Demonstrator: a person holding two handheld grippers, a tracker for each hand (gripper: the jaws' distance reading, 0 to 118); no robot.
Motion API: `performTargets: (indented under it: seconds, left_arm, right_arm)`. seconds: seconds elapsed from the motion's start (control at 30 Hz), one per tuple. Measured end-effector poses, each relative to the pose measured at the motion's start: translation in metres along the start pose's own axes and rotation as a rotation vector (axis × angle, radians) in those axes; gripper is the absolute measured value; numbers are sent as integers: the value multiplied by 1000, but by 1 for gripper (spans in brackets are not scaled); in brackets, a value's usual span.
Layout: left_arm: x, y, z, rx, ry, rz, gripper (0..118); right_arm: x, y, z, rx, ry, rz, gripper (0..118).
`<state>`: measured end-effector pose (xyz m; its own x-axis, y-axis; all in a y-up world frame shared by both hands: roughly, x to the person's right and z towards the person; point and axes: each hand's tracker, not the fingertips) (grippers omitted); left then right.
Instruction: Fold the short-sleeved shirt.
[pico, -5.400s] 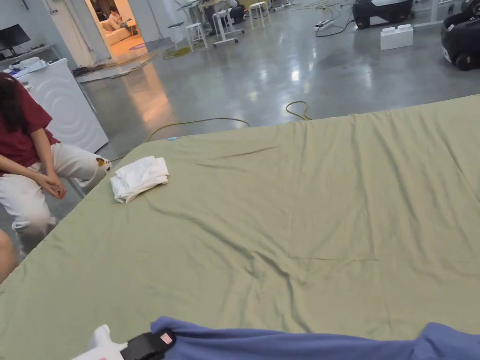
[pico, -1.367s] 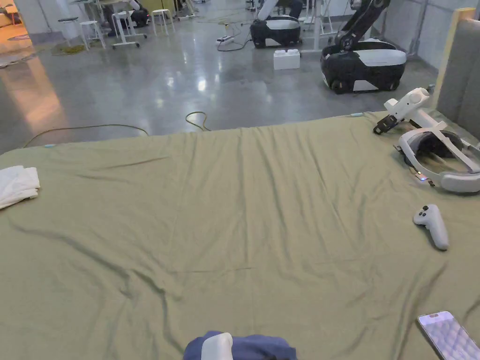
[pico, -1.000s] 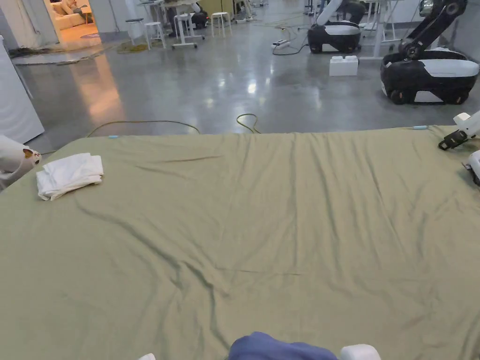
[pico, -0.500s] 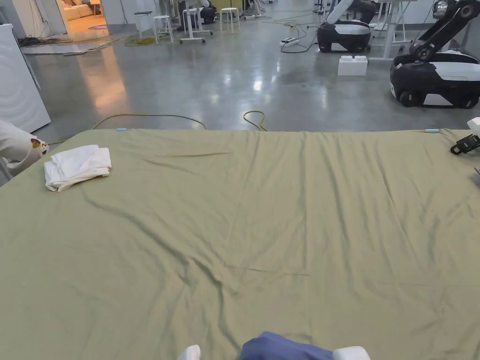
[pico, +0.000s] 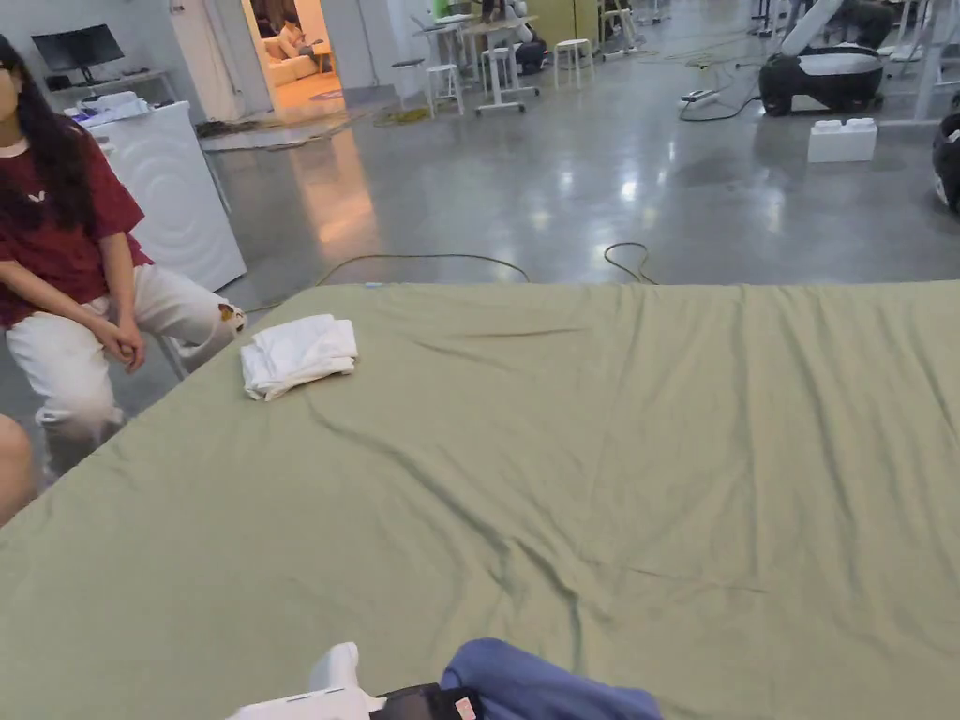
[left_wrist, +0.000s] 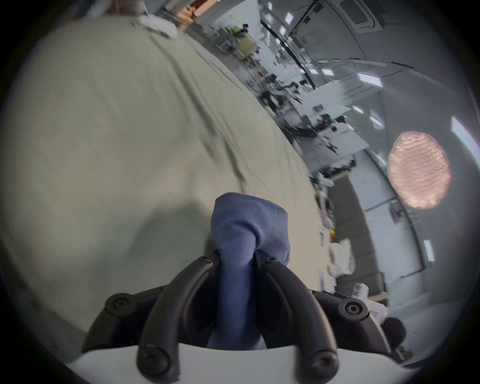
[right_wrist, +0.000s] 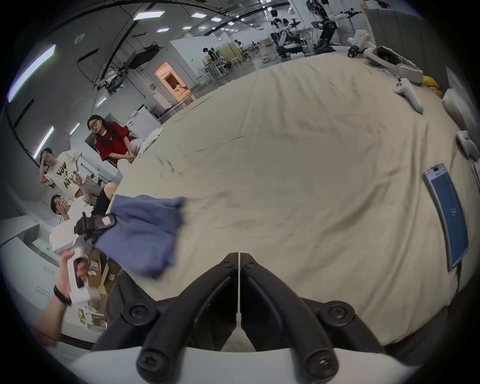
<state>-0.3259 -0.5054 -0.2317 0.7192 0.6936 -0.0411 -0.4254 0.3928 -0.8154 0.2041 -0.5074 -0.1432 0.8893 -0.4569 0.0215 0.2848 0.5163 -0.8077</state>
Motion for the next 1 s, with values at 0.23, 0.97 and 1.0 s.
performTargets:
  seconds: [0.23, 0.97, 1.0]
  left_arm:
    - [-77, 118, 75, 158, 408, -75, 25]
    - [162, -9, 198, 691, 421, -775, 72]
    - [182, -27, 189, 719, 373, -819, 72]
  right_arm:
    - [0, -12, 13, 0, -42, 24, 1]
    - [-10, 26, 160, 516, -195, 250, 1]
    - [-11, 29, 168, 558, -192, 236, 1]
